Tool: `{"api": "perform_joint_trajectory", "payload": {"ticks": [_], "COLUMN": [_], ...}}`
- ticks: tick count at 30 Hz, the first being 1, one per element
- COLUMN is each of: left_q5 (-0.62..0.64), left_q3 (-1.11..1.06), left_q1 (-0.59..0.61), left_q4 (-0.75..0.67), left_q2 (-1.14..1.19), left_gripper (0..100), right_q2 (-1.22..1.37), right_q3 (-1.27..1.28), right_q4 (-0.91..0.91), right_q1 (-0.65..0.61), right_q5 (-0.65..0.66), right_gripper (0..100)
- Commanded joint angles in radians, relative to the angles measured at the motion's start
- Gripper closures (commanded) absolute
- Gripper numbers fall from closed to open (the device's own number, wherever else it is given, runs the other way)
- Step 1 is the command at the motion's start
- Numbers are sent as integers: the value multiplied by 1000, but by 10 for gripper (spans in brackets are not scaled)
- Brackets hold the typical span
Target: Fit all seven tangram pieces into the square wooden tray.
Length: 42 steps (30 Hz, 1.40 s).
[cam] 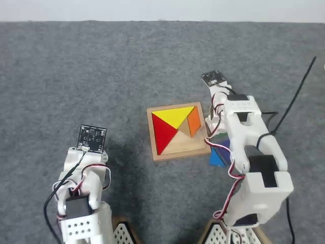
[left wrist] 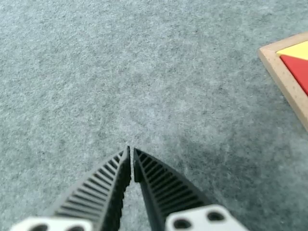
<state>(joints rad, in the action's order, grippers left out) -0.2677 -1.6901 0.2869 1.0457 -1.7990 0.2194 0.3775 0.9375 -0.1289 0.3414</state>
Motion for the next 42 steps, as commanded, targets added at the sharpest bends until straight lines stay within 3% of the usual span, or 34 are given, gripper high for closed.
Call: {"api": "perform_joint_trajectory", "payload": {"ticks": [1, 10, 16, 31, 38, 42], "left_q5": [-14, -14, -14, -14, -14, -14], "left_q3": [7, 7, 7, 7, 7, 7], "left_q1": [8, 8, 8, 8, 8, 8], "left_q4": [6, 6, 6, 6, 6, 6], "left_q2": [-12, -12, -12, -12, -12, -12], "left_gripper": [988, 988, 988, 988, 988, 988], "right_q2": [-108, -303, -242, -54, -56, -50], "right_q3": [-106, -253, -146, -100, -100, -103], "right_q4": [50, 329, 295, 183, 242, 239], "right_q1": [-2, -229, -406, -458, -455, -461], "right_q5": [17, 267, 446, 400, 400, 400], "right_gripper": [991, 991, 990, 984, 838, 811]}}
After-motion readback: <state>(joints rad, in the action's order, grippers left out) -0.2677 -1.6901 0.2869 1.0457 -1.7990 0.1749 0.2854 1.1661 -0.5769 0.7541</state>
